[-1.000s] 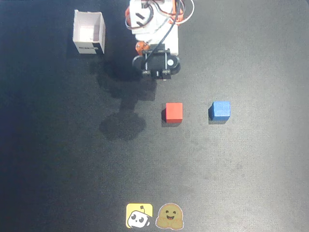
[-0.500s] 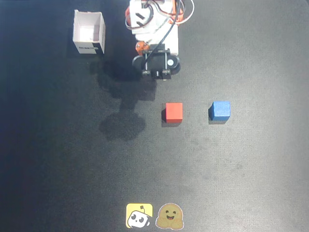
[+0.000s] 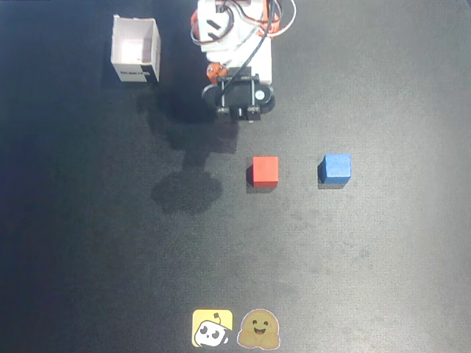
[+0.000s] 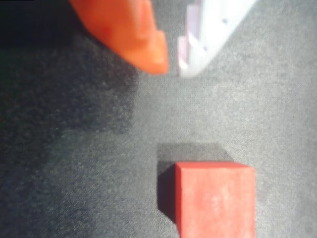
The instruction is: Put the red cube on top of the blue cube.
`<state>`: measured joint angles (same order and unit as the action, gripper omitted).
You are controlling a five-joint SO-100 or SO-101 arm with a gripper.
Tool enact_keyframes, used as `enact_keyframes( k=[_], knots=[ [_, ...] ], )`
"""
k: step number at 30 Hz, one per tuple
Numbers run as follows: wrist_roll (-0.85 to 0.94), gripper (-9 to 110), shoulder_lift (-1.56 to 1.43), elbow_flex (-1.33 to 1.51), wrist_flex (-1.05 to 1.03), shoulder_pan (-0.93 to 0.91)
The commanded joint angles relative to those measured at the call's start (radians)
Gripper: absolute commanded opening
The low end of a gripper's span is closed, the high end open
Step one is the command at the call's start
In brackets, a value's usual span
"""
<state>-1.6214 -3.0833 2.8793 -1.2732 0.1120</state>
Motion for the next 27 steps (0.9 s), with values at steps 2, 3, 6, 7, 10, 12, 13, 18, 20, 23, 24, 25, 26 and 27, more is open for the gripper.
enact_keyframes(
  k=[2,3,6,7,10,12,13,18,20,23,24,25,26,27],
  knots=[
    [-0.011,0,-0.009,-0.006,-0.002,-0.008],
    [-0.011,0,-0.009,-0.006,-0.002,-0.008],
    [-0.011,0,-0.009,-0.006,-0.002,-0.008],
    [-0.011,0,-0.009,-0.006,-0.002,-0.008],
    [-0.011,0,-0.009,-0.006,-0.002,-0.008],
    [-0.011,0,-0.009,-0.006,-0.002,-0.008],
    [-0.011,0,-0.009,-0.006,-0.002,-0.008],
    [-0.011,0,-0.009,-0.006,-0.002,-0.006],
    [-0.011,0,-0.009,-0.006,-0.002,0.0],
    [-0.011,0,-0.009,-0.006,-0.002,0.0],
    [-0.011,0,-0.009,-0.006,-0.002,0.0],
    [-0.011,0,-0.009,-0.006,-0.002,0.0],
    [-0.009,0,-0.009,-0.006,-0.002,0.002],
    [-0.009,0,-0.009,-0.006,-0.002,0.002]
  ],
)
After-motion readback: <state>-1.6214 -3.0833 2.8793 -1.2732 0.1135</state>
